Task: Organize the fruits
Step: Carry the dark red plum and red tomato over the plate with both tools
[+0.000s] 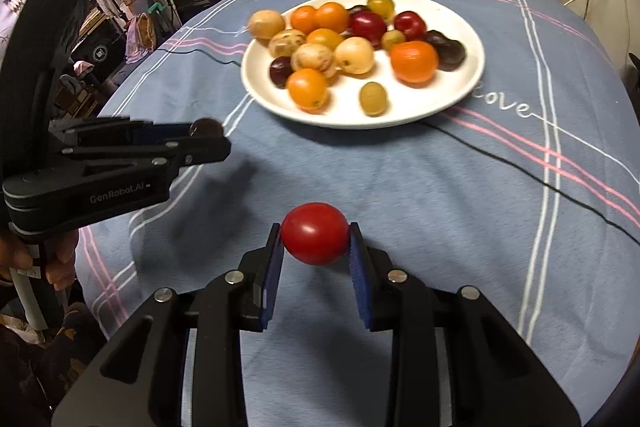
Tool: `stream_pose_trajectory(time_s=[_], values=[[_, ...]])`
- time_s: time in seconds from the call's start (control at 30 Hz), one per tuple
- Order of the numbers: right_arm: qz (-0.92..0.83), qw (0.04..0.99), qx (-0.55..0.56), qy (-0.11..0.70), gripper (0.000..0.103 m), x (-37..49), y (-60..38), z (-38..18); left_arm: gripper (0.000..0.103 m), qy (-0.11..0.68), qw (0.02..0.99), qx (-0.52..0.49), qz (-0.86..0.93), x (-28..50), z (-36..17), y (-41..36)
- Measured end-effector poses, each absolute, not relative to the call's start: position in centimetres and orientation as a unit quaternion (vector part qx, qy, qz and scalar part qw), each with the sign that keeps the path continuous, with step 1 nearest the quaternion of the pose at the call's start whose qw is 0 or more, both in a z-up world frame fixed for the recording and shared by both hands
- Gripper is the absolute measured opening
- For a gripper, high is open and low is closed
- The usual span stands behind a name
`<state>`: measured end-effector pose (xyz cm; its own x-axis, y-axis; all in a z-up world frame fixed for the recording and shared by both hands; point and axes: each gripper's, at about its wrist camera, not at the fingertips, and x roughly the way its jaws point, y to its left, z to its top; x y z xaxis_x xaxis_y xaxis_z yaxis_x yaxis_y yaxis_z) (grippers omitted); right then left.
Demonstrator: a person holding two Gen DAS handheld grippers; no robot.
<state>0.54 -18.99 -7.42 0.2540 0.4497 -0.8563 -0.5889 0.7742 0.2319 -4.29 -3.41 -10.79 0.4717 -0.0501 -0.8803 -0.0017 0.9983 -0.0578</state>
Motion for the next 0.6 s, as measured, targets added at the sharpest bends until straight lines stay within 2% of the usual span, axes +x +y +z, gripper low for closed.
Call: stream_pose_trajectory(time_s=[0.2, 0.6], values=[[0.328, 0.793, -0.063, 0.509, 0.032, -0.1, -17.2, -6.4, 0.031, 0.489, 0.872, -0.005, -0.018, -4.4, -8.4, -2.1], [0.314, 0.828, -0.051, 0.462, 0.032, 1.9, -16.3, -0.8, 0.031, 0.44, 0.896, 0.035, -0.036, -2.8, -4.4, -1.6]])
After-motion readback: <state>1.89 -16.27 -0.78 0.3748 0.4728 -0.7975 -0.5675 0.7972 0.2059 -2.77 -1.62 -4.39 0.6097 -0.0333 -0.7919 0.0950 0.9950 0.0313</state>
